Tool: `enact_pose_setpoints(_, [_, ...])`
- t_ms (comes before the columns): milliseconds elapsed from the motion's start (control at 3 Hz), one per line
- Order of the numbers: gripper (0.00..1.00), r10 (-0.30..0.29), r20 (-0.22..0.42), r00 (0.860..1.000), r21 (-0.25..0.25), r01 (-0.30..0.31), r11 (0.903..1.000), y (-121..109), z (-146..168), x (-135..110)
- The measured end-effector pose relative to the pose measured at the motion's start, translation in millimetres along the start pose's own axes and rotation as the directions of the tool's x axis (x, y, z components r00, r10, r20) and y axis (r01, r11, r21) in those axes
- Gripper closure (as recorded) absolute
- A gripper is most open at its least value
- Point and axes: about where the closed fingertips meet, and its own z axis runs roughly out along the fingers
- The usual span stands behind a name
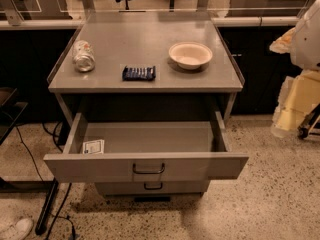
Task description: Close top drawer
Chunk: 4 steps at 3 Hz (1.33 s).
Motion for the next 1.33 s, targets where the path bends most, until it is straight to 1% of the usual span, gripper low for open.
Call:
enact_pose_setpoints(333, [0.0,0.0,0.0,1.0,0.0,0.0,1.0,0.0,0.0,0.0])
enact_pose_setpoints(667, [0.15,0.0,0.0,1.0,0.0,0.0,1.0,0.0,0.0,0.0])
enact_pose_setpoints(1333, [0.6,0.0,0.0,1.0,0.0,0.0,1.0,0.0,0.0,0.0])
